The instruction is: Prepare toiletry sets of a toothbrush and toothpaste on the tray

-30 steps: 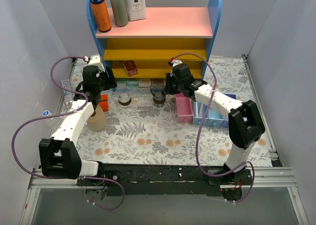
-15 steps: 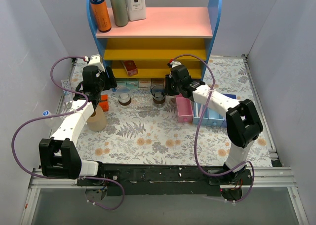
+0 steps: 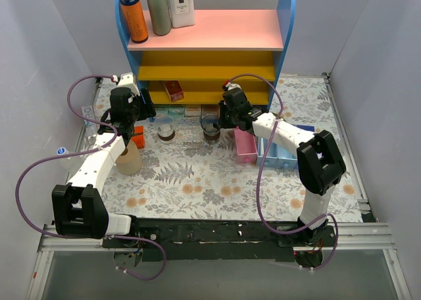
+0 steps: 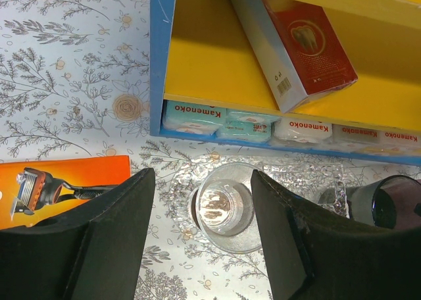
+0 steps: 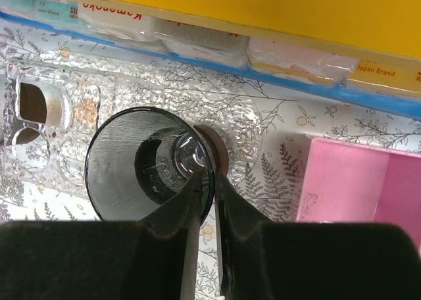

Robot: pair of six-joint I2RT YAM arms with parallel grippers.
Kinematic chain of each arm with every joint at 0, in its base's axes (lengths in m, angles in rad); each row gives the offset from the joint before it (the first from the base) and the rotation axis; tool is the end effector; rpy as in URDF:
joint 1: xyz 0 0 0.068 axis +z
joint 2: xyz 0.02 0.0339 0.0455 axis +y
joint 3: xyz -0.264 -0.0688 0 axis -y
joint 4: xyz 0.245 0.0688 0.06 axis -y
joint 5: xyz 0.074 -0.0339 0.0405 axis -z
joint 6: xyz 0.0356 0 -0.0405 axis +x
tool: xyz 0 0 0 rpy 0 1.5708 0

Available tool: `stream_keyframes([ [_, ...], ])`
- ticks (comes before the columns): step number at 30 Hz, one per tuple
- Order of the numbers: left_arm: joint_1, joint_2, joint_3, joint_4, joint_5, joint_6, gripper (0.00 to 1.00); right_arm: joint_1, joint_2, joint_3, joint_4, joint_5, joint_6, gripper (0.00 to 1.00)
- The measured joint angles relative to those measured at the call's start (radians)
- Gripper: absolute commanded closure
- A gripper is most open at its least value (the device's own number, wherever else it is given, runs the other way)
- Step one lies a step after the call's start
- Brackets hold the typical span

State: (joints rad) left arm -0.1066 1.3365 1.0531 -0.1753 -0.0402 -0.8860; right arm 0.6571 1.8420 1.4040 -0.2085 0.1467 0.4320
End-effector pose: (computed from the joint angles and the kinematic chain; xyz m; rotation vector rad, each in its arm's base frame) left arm 0.3074 -0.0315 0.3109 -0.8138 1.9132 -0.5785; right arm 0.3399 0.2556 0.2525 -0.1704 2.2384 0.4379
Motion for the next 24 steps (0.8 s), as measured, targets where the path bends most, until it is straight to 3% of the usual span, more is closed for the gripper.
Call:
stream_keyframes([
  [13, 0.0, 0.0, 0.0, 0.0, 0.023, -0.004, 0.4, 0.006, 0.015, 0.029, -0.04, 0.061, 0.115, 0.98],
  [24, 0.0, 0.0, 0.0, 0.0, 0.03, -0.011, 0.4, 0.023, 0.015, 0.029, -0.057, 0.145, 0.25, 0.99],
])
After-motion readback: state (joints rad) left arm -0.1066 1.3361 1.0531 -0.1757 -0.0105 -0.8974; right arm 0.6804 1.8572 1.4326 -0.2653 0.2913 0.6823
